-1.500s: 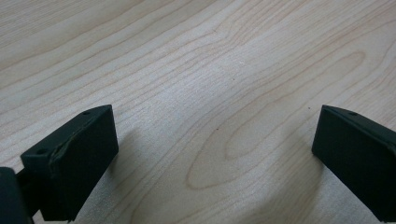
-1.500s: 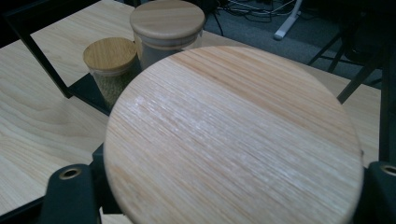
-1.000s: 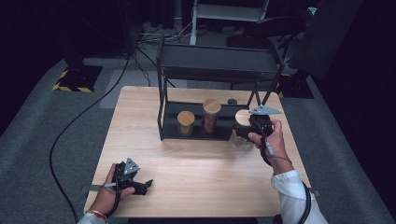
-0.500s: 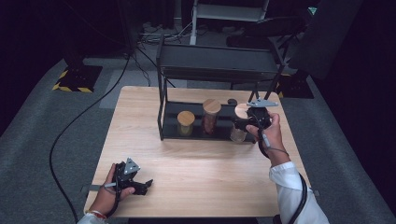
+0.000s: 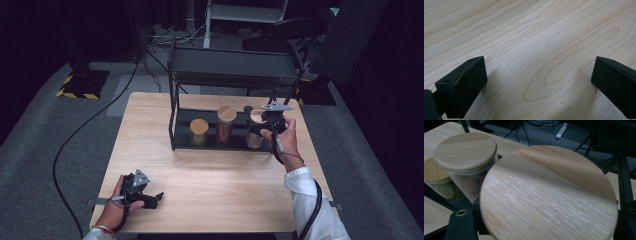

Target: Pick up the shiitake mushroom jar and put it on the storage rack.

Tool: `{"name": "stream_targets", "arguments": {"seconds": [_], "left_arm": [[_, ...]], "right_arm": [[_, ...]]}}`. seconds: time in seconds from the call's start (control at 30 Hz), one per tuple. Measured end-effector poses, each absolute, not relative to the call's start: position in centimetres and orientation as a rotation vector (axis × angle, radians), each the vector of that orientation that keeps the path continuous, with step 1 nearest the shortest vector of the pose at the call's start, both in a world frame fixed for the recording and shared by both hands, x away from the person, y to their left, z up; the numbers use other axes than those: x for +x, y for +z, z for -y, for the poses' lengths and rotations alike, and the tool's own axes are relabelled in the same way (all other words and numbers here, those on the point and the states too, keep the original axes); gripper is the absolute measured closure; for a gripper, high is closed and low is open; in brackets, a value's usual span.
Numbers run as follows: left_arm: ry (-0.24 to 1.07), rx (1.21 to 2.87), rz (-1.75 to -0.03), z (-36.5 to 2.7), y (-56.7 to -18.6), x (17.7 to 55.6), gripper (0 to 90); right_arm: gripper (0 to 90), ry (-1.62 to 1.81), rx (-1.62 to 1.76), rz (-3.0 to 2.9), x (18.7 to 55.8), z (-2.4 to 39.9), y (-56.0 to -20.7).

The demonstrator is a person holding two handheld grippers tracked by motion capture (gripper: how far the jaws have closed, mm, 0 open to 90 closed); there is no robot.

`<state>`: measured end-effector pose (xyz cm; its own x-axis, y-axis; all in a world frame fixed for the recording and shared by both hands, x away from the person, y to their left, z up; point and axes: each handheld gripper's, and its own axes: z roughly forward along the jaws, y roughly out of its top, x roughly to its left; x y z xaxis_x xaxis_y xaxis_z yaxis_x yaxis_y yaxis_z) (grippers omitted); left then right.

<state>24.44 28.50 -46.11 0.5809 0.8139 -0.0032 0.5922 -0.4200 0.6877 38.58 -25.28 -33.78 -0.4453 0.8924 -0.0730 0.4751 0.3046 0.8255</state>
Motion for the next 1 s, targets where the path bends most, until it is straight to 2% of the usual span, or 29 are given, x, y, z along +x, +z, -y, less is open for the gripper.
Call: {"name": "stream_targets", "arguments": {"seconds": [1.0], "left_arm": [[0.44, 2.16, -1.114, -28.5, -46.1, 24.4, 0.0]], "right_arm": [[25.0, 0.976, 1.275, -2.011, 41.1, 23.8, -36.0]]}}
